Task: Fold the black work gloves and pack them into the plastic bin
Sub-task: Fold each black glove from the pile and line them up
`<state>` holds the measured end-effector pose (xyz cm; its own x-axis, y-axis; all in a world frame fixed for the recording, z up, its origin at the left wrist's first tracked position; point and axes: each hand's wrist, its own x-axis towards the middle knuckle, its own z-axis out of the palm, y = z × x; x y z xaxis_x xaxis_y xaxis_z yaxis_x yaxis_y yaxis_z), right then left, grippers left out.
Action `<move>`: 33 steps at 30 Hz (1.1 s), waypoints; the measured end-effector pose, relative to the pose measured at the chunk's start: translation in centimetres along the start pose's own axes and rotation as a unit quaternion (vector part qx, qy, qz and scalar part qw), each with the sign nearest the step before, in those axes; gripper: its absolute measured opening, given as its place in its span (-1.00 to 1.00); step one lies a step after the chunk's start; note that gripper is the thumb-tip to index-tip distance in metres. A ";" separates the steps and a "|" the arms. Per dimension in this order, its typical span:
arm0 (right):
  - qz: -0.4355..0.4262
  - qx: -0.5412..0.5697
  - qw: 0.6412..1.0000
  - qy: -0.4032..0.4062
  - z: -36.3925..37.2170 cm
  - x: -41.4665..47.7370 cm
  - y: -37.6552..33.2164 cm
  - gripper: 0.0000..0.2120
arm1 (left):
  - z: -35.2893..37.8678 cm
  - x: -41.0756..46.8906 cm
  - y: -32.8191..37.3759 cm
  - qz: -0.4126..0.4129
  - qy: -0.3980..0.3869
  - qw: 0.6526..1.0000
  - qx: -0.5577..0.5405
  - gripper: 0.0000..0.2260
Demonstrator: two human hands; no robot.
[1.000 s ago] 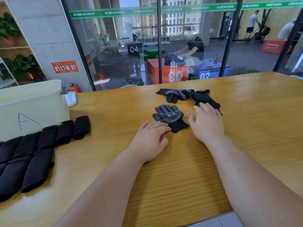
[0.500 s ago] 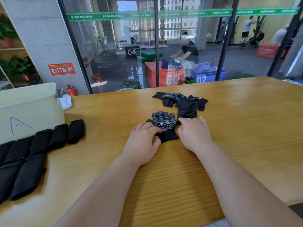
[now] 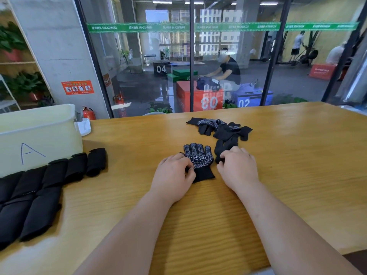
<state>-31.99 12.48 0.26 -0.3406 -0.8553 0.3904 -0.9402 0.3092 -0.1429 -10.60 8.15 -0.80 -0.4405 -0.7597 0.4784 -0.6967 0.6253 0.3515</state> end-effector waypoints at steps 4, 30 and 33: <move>0.031 0.032 0.998 0.034 -0.1 0.4 0.6 -0.77 | -0.3 0.1 -0.1 -0.003 0.007 0.999 -0.035 -0.89; -0.225 0.197 0.954 -0.018 -0.2 -2.7 -3.8 -0.83 | -6.1 1.3 -2.7 -0.389 0.176 0.761 -0.488 -0.76; -0.240 0.181 0.954 -0.019 0.0 -2.6 -3.9 -0.84 | -9.7 2.6 -3.9 -0.454 0.191 0.720 -0.490 -0.79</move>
<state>-27.46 13.50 -0.21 0.1352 -0.8792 0.4568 -0.9233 -0.2791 -0.2638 -3.48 5.46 6.87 0.2621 -0.9469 -0.1862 0.2158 -0.1306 0.9677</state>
